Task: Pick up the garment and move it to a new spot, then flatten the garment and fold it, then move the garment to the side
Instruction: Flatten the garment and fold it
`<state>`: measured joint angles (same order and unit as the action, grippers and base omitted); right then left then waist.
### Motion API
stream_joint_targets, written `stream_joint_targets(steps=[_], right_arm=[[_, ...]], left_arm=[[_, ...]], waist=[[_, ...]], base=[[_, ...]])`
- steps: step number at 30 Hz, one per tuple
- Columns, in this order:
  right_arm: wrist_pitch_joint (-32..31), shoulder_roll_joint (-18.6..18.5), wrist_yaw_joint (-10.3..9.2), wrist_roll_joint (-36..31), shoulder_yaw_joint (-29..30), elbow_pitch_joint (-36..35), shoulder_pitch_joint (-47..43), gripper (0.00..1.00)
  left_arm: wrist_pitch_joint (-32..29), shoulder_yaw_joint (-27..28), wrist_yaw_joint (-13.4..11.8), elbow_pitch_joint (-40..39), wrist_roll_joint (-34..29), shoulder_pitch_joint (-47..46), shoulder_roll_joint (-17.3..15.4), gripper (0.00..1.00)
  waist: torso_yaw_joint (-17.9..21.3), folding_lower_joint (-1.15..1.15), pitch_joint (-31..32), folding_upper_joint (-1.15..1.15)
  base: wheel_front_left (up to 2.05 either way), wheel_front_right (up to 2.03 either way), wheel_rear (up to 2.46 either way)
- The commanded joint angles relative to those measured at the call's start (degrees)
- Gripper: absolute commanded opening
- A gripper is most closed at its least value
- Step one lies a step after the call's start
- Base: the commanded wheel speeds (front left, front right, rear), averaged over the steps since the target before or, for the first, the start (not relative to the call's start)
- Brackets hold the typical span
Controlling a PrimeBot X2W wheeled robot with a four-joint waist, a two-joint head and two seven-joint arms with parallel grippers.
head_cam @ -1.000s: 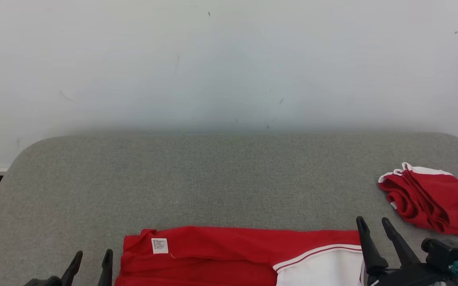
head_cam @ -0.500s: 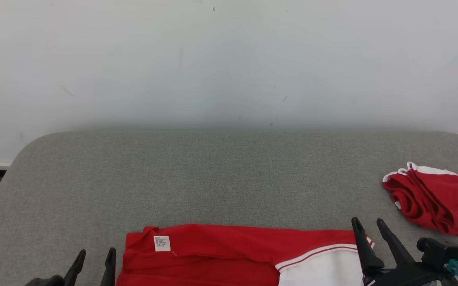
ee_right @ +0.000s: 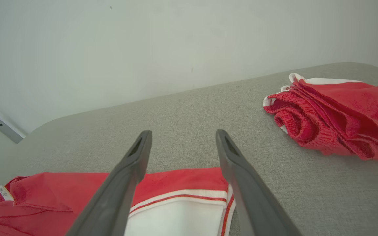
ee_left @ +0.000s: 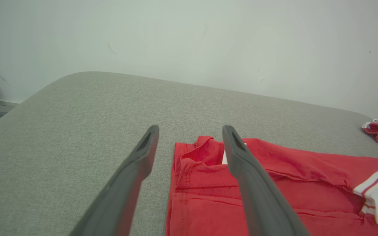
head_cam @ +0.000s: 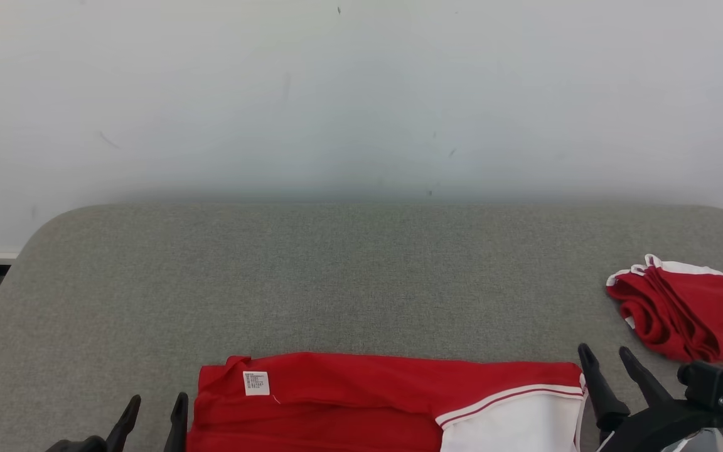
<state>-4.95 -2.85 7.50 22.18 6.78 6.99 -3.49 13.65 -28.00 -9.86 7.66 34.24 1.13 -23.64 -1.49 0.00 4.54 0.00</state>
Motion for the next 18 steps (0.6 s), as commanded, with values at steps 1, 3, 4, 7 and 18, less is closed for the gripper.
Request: stream_joint_targets(steps=[1,3,4,7,18], right_arm=[[-1.6,-0.2,-0.04,-0.1,0.9,-0.2,0.6,1.00],[-6.2,-0.1,-0.04,0.0,2.5,-0.3,0.6,1.00],[-8.9,-0.1,-0.04,-0.7,2.9,-0.6,0.6,1.00],[-16.2,-0.1,-0.04,-1.0,5.3,-1.8,0.7,1.00],[-34.6,-0.1,-0.04,-0.9,7.5,-5.9,-1.2,1.00]], left_arm=[[0.0,0.0,-0.2,-0.2,0.2,0.6,-0.3,1.00],[-0.1,-0.1,-0.1,-0.3,0.2,0.6,-0.3,1.00],[-0.1,-0.1,-0.2,-0.3,0.2,0.6,-0.3,1.00],[-0.2,-0.3,-0.2,-0.4,0.3,0.6,-0.2,1.00],[-0.5,-0.8,-0.6,-0.7,0.6,0.7,-0.3,1.00]], waist=[[0.1,0.00,-0.1,0.00],[0.1,0.00,-0.2,0.00],[0.1,0.00,-0.2,0.00],[0.0,0.00,-0.2,0.00],[-0.5,0.00,-0.2,0.00]], base=[[0.00,0.00,0.00],[0.00,0.00,0.00],[0.00,0.00,0.00],[0.00,0.00,0.00],[0.00,0.00,0.00]])
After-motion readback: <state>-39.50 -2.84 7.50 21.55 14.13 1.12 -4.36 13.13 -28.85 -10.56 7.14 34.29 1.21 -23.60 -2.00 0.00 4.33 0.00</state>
